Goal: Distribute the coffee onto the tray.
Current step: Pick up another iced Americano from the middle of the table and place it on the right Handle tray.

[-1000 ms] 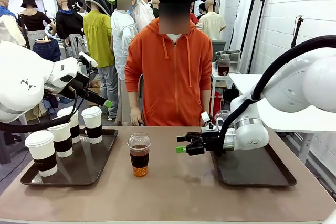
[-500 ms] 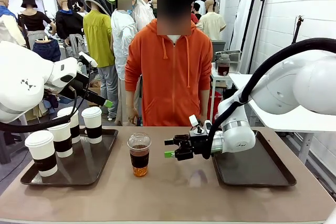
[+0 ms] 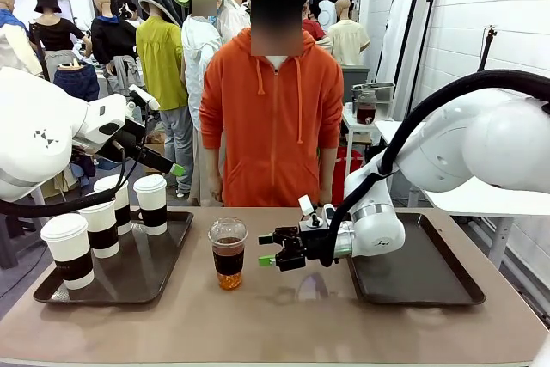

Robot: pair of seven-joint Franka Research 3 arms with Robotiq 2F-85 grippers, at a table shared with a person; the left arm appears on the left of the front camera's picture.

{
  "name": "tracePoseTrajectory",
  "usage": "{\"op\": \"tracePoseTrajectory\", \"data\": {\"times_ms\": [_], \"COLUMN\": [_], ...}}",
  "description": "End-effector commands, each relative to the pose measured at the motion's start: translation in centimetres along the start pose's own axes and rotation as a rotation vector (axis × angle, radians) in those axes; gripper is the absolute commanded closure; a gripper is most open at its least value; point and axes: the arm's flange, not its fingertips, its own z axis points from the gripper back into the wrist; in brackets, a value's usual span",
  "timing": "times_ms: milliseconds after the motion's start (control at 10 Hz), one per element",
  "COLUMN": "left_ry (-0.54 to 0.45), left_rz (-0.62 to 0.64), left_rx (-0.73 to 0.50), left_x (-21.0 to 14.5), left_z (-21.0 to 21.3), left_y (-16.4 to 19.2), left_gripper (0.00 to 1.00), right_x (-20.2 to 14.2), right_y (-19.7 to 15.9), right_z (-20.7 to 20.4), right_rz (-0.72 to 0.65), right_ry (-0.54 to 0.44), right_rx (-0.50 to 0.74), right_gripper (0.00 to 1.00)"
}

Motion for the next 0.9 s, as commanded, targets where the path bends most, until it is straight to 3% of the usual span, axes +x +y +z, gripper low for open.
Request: {"op": "tracePoseTrajectory", "data": {"times_ms": [0, 100, 200, 600, 800], "left_ry": [0.0, 0.0, 0.0, 0.0, 0.0], "left_rz": [0.004, 0.004, 0.004, 0.004, 0.004], "left_rx": [-0.005, -0.005, -0.005, -0.005, -0.005], "left_x": [-0.1, -0.1, -0.1, -0.1, -0.1], "left_z": [0.0, 0.0, 0.0, 0.0, 0.0], "left_y": [0.1, 0.1, 0.1, 0.1, 0.1], "left_gripper": [0.0, 0.0, 0.0, 0.0, 0.0], "right_x": [-0.2, 0.2, -0.2, 0.0, -0.8], "right_y": [-0.4, -0.2, -0.1, -0.2, -1.3], "right_z": [-0.9, -0.4, -0.1, -0.1, -2.0], "right_rz": [0.009, 0.011, -0.003, 0.0, 0.0], "right_ry": [0.013, 0.057, 0.007, 0.016, 0.002], "right_rx": [-0.064, -0.079, -0.01, -0.02, -0.014], "right_gripper": [0.0, 0.0, 0.0, 0.0, 0.0]}}
